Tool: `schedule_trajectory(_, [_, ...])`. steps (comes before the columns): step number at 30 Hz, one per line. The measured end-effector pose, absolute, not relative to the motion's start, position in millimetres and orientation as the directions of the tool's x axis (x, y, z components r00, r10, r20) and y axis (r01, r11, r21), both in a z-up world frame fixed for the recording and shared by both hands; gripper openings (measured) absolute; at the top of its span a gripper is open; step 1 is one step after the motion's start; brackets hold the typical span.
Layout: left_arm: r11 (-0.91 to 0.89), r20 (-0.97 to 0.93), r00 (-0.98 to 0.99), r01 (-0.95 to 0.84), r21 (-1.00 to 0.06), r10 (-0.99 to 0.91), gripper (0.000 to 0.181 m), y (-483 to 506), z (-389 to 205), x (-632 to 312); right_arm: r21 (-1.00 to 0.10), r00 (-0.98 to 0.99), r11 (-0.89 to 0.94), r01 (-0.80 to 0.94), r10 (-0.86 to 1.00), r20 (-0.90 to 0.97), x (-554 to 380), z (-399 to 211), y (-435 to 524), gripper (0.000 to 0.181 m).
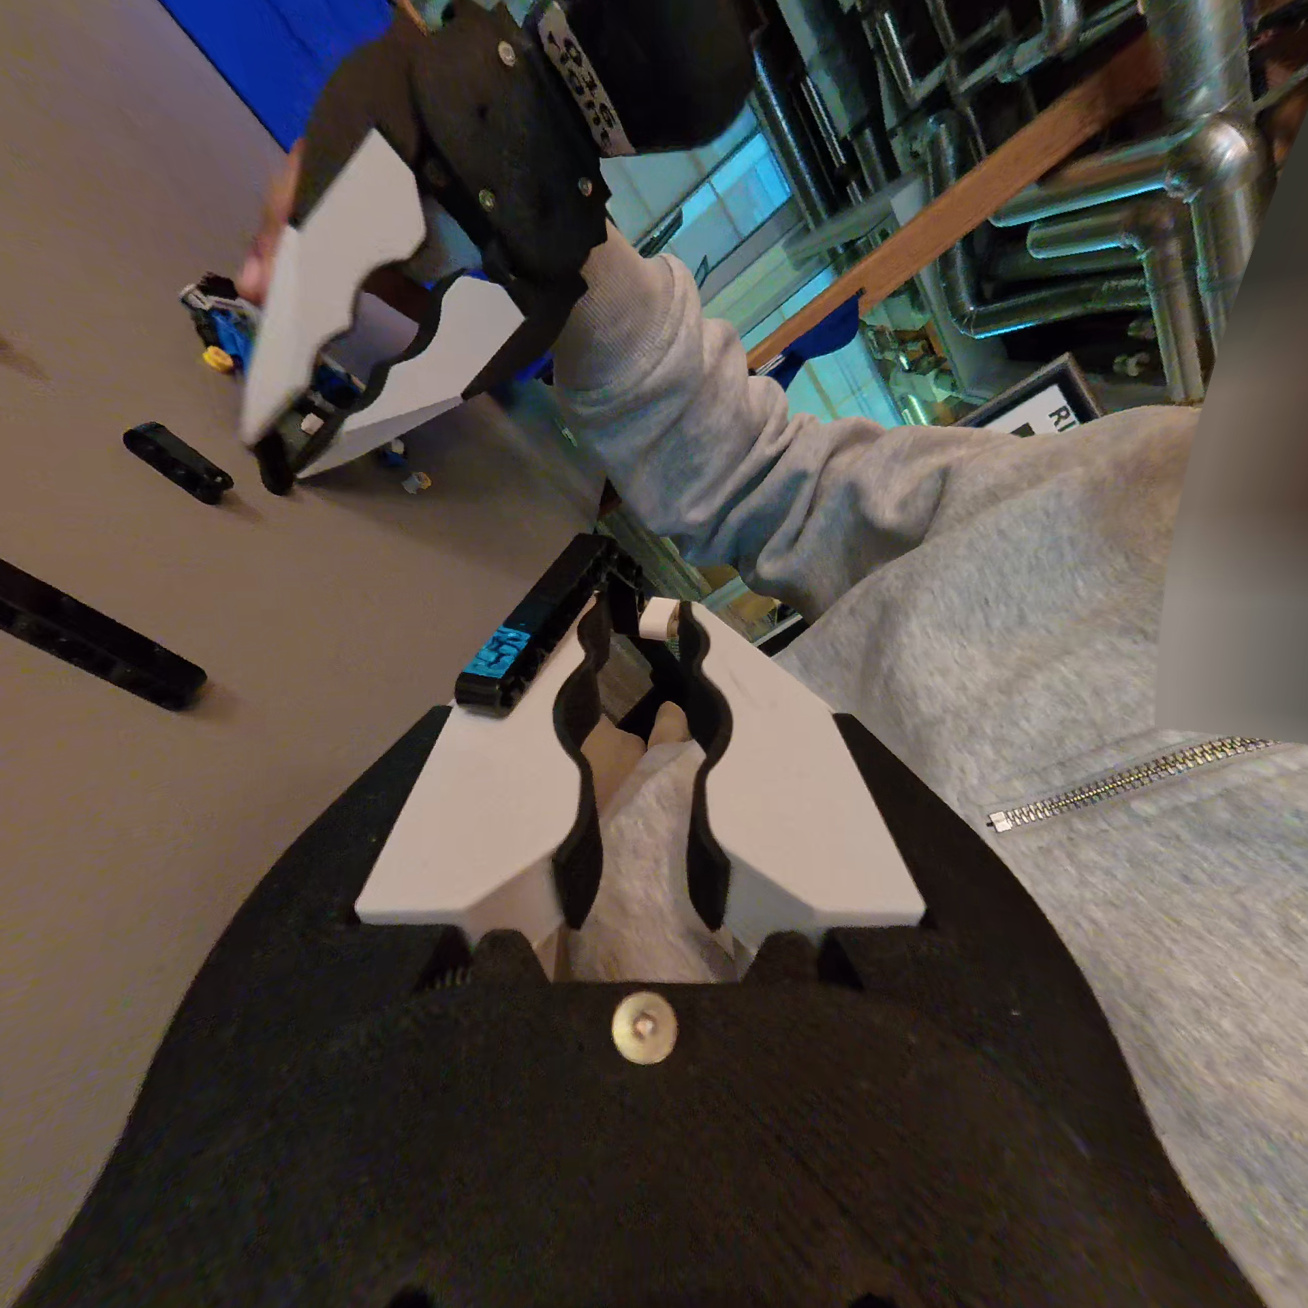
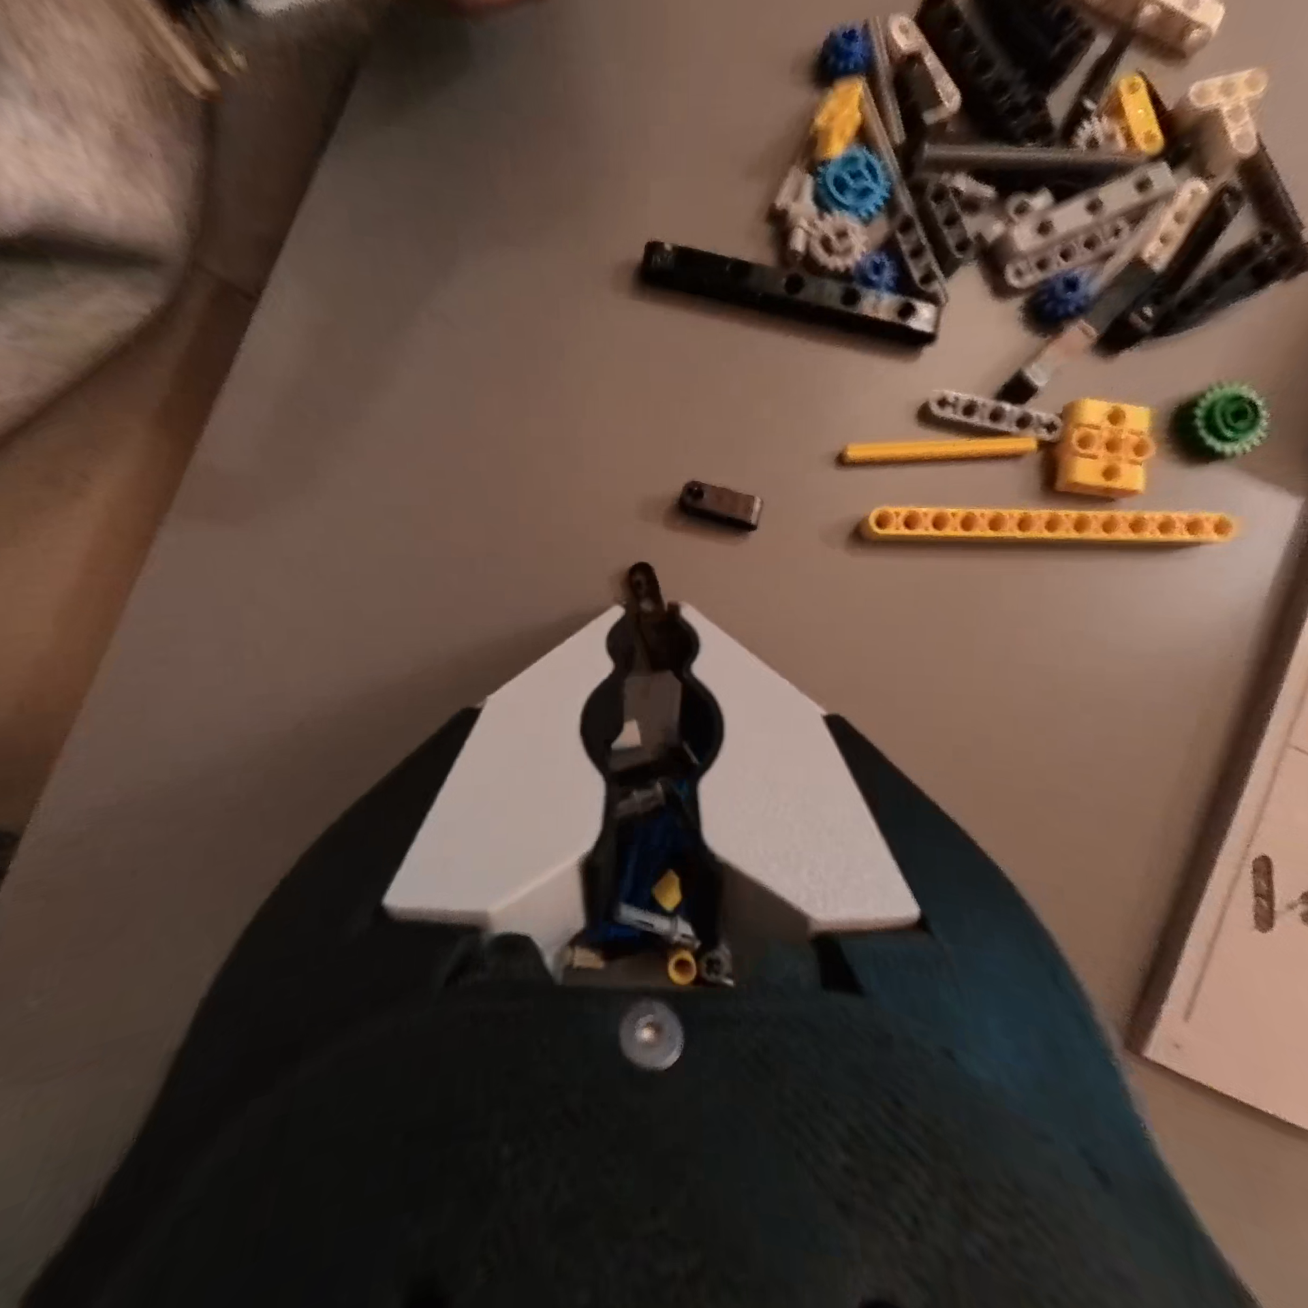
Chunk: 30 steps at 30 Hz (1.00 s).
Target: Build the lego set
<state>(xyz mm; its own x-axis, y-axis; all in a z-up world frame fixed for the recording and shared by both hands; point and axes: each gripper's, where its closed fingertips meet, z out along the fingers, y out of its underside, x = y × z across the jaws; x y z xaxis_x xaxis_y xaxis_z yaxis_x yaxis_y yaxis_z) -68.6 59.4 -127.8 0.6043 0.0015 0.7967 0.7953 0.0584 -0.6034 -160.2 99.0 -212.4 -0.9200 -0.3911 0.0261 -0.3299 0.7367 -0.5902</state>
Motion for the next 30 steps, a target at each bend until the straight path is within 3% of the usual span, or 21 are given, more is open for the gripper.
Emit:
schedule_trajectory(4, [0.073, 0.809, 0.588, 0.807, -0.587, 0.004, 0.016, 57, -129, -72, -0.621, -0.935, 0.718, -0.313, -0.347, 0.070, -146, -210, 91, 0.005])
schedule_trajectory(7, [0.083, 0.808, 0.589, 0.804, -0.588, 0.023, 0.016, 54, -130, -75, -0.711, -0.951, 0.634, -0.304, -0.245, 0.188, -123, -189, 75, 0.004])
schedule_trajectory(11, [0.019, 0.790, 0.601, 0.794, -0.607, 0.120, 0.013, 54, -147, -76, -0.694, -0.914, 0.631, -0.347, -0.062, 0.401, -101, -179, 71, 0.005])
schedule_trajectory(15, [-0.056, 0.762, 0.628, 0.776, -0.628, 0.160, 0.013, 60, -154, -68, -0.730, -0.915, 0.618, -0.294, 0.039, 0.401, -78, -182, 75, 0.005])
schedule_trajectory(17, [-0.088, 0.753, 0.634, 0.772, -0.629, 0.176, 0.005, 64, -159, -66, -0.731, -0.916, 0.611, -0.303, 0.026, 0.401, -71, -187, 78, 0.005])
schedule_trajectory(30, [-0.092, 0.746, 0.612, 0.786, -0.612, 0.263, 0.005, 75, -174, -74, -0.734, -0.884, 0.570, -0.369, 0.029, 0.467, -67, -186, 77, 0.005])
